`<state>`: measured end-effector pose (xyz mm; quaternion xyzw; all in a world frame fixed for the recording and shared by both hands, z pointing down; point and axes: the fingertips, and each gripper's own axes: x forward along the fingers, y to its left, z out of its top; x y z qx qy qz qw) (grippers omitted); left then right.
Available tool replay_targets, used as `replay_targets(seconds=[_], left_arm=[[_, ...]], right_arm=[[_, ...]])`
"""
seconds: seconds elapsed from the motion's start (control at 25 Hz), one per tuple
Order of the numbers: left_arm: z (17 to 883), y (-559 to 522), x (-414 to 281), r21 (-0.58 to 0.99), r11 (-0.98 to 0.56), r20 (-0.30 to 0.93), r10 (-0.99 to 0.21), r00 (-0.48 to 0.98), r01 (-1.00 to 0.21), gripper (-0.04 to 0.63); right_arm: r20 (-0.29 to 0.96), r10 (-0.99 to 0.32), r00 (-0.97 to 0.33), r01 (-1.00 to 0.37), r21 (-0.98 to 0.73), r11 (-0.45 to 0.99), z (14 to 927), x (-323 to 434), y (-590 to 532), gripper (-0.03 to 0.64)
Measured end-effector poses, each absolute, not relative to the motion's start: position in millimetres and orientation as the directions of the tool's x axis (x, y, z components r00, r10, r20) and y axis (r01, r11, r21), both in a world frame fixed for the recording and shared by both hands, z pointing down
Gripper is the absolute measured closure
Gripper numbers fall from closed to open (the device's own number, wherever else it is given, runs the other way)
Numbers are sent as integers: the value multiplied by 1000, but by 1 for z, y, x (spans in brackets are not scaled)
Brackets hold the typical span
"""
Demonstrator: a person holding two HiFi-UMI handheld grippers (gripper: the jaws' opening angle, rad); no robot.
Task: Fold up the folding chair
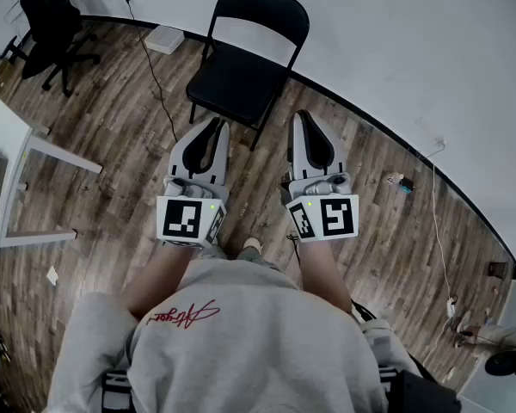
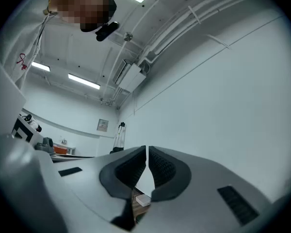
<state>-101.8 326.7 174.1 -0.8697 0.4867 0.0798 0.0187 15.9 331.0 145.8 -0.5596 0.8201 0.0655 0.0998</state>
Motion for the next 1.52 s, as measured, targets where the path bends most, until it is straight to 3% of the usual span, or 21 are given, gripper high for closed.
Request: replay_targets(seconds=[1.04,1.52], left_arm=[[191,303,-86,66,-404,-132,-910,393,-912,549],[221,145,-97,29,-481,-103,-873,476,-876,549]], right_arm=[[-234,-885,-402,-913,24,408,165,52,305,586],[-245,-904,-351,-936,69,344,175,41,149,586]])
